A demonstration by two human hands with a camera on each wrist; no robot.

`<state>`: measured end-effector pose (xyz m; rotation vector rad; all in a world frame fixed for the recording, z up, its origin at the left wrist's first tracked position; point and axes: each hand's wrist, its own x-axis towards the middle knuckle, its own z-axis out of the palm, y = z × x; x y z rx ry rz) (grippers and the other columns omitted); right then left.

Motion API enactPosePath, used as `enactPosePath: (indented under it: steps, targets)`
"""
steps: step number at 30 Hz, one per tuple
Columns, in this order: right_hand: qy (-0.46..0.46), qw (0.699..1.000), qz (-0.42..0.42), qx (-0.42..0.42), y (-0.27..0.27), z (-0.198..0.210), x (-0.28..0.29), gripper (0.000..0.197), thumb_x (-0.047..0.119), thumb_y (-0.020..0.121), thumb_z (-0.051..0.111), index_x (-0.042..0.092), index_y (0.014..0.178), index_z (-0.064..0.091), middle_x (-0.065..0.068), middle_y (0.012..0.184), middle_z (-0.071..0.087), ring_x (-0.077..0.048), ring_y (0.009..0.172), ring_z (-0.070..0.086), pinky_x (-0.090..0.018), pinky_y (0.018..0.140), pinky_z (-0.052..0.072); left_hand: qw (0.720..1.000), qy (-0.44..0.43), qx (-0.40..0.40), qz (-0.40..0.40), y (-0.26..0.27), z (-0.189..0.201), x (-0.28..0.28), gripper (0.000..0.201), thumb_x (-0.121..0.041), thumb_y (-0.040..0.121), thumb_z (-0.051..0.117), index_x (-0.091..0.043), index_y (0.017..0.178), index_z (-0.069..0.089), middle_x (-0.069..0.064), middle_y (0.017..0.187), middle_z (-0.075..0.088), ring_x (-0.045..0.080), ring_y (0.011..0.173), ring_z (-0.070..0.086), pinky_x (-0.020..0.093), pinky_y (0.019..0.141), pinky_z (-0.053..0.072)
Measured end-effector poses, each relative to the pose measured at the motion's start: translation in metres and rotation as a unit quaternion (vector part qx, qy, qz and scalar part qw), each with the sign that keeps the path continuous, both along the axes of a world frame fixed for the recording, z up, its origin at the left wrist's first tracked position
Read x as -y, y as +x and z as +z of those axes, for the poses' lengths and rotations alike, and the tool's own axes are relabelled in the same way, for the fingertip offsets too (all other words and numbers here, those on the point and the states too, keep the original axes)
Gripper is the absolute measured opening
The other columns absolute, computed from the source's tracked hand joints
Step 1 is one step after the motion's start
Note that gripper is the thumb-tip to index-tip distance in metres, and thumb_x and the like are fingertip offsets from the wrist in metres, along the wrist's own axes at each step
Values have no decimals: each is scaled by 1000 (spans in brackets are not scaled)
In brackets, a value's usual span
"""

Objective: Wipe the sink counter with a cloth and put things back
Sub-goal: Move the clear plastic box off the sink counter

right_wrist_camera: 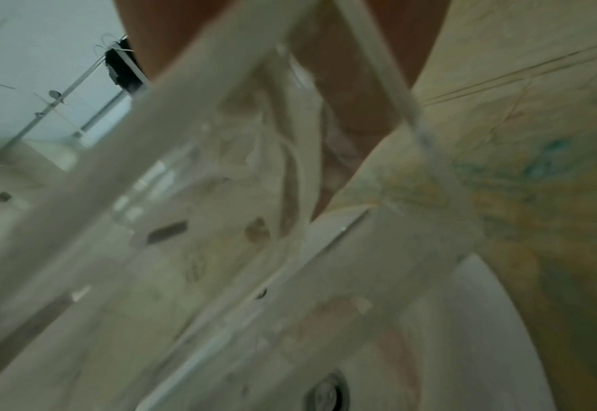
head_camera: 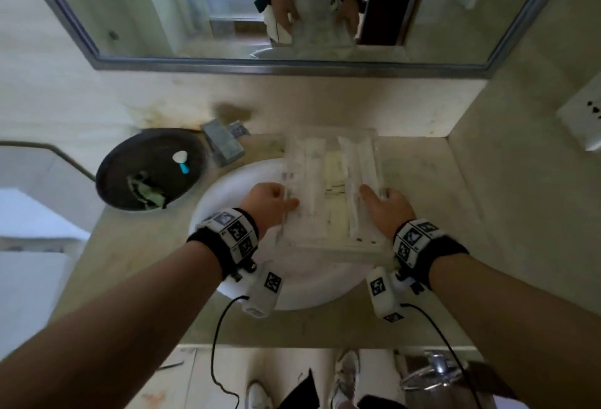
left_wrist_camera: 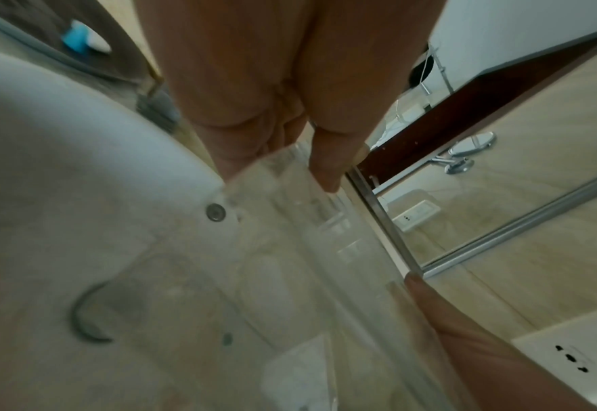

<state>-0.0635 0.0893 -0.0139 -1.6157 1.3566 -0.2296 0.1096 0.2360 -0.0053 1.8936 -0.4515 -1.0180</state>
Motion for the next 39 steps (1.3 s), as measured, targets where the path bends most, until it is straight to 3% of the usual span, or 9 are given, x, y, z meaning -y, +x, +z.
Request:
enactPosePath:
  steps: [4, 8, 11, 15, 20, 25, 31, 36, 39]
  targets:
    - [-18, 1000, 13, -6, 20, -4, -57, 73, 59, 84, 53, 7, 135, 49, -10, 132, 57, -30, 116, 57, -40, 100, 46, 999, 20, 29, 9, 18, 1, -60, 34, -26, 71, 71, 3, 89, 67, 21, 90, 69, 35, 85, 67, 47, 85, 55]
    - [-17, 999, 31, -1, 33, -7, -101, 69, 56, 86, 53, 7, 134, 49, -10, 129, 59, -30, 115, 56, -37, 99, 44, 999, 25, 16, 38, 26, -2, -108, 24, -18, 77, 70, -2, 94, 68, 15, 88, 66, 26, 82, 64, 48, 87, 54]
    - [-23, 998, 67, 0, 43, -4, -128, 68, 55, 87, 54, 7, 134, 48, -12, 129, 58, -31, 116, 55, -37, 98, 41, 996, 12, 3, 83, 24, -4, -145, 18, -16, 75, 72, -4, 88, 69, 18, 91, 69, 33, 86, 67, 50, 86, 54]
    - [-28, 993, 112, 2, 55, -2, -159, 63, 51, 88, 55, 7, 132, 49, -12, 127, 59, -31, 115, 56, -37, 99, 42, 988, -8, -22, 152, 14, -5, -188, 14, -4, 81, 69, -6, 94, 70, 11, 84, 68, 26, 73, 64, 32, 71, 55]
    - [-7, 985, 173, 6, 72, -11, -203, 67, 55, 86, 54, 6, 132, 47, -12, 126, 59, -31, 111, 58, -33, 90, 44, 971, -58, -40, 229, 7, -10, -245, 68, 7, 77, 68, -14, 138, 45, 11, 92, 68, 26, 82, 65, 44, 89, 52]
    - [5, 976, 217, 0, 93, -12, -249, 70, 57, 85, 54, 7, 134, 45, -12, 129, 57, -31, 113, 57, -39, 96, 47, 960, -79, -58, 263, 12, -8, -302, 74, 8, 77, 66, -13, 143, 38, 15, 98, 71, 30, 86, 68, 50, 90, 51]
    - [6, 973, 231, -2, 133, -11, -298, 69, 53, 87, 55, 7, 138, 41, -11, 133, 55, -30, 119, 54, -36, 100, 43, 952, -80, -81, 284, 47, -18, -353, 83, 4, 73, 69, -20, 145, 35, 15, 105, 71, 35, 96, 68, 55, 91, 50]
    - [21, 977, 208, -31, 178, -22, -340, 77, 59, 83, 54, 9, 139, 40, -11, 135, 53, -31, 120, 54, -41, 103, 43, 954, -72, -87, 277, 100, -32, -389, 76, 6, 81, 65, -18, 146, 32, 13, 99, 71, 26, 83, 68, 41, 80, 55]
    - [21, 975, 203, -84, 198, -33, -354, 88, 68, 79, 49, 10, 143, 35, -11, 144, 46, -31, 130, 46, -43, 109, 36, 961, -54, -99, 252, 131, -50, -402, 78, 3, 78, 69, -21, 145, 35, 15, 102, 70, 33, 92, 68, 48, 88, 53]
